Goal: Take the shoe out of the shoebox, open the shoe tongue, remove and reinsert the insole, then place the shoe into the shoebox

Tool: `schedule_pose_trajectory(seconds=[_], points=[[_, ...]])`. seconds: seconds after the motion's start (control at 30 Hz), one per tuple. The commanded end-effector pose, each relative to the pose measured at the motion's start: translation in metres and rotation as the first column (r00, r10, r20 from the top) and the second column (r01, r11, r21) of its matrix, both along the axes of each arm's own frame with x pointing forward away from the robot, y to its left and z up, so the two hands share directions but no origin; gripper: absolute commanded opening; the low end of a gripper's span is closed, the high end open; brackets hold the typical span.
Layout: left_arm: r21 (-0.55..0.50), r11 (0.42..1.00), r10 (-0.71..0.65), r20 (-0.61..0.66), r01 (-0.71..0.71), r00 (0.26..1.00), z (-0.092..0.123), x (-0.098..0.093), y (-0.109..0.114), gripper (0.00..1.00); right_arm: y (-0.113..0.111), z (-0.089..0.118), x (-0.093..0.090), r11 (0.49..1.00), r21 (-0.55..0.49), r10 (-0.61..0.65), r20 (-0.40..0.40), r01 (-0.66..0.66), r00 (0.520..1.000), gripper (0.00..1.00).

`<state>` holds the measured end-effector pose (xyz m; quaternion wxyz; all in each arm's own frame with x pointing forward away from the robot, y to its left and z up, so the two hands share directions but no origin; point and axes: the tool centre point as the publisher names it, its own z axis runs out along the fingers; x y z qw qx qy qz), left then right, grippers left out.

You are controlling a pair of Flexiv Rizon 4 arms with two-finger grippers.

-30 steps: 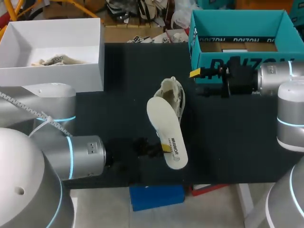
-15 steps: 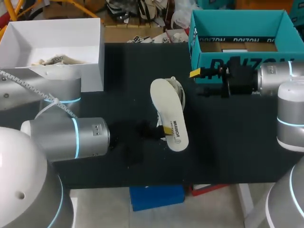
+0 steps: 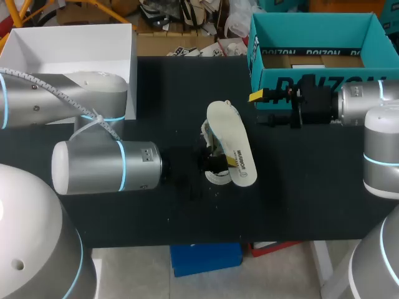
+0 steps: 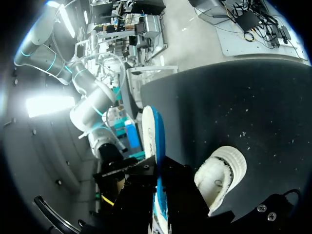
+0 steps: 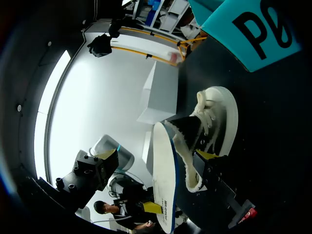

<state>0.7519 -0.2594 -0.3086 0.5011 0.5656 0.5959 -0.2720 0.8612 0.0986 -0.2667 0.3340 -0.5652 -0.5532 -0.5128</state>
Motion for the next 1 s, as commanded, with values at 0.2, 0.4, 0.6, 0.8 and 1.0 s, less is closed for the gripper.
schedule_pose_trajectory(seconds=[0.2, 0.4, 0.6, 0.8, 1.0], points=[[-0.101, 0.994, -0.041, 0.033, 0.044, 0.999, -0.007, 0.021, -0.011, 0.0, 0.002, -0.001, 0.0, 1.0, -0.002, -0.003, 0.0, 0.003, 1.0, 1.0], [-0.134, 0.989, -0.047, 0.068, 0.056, 0.997, -0.002, 0.038, -0.018, 0.0, 0.002, -0.001, 0.0, 1.0, -0.002, -0.003, 0.0, 0.003, 1.0, 1.0], [-0.171, 0.982, -0.064, 0.106, 0.082, 0.992, 0.004, 0.05, -0.029, 0.0, 0.002, -0.001, 0.0, 1.0, -0.002, -0.003, 0.0, 0.003, 1.0, 1.0], [-0.199, 0.974, -0.079, 0.131, 0.105, 0.988, 0.002, 0.054, -0.036, 0.0, 0.002, -0.001, 0.0, 1.0, -0.002, -0.003, 0.0, 0.003, 1.0, 1.0], [-0.207, 0.972, -0.087, 0.14, 0.115, 0.986, 0.002, 0.054, -0.037, 0.0, 0.002, -0.001, 0.0, 1.0, -0.002, -0.003, 0.0, 0.003, 1.0, 1.0]])
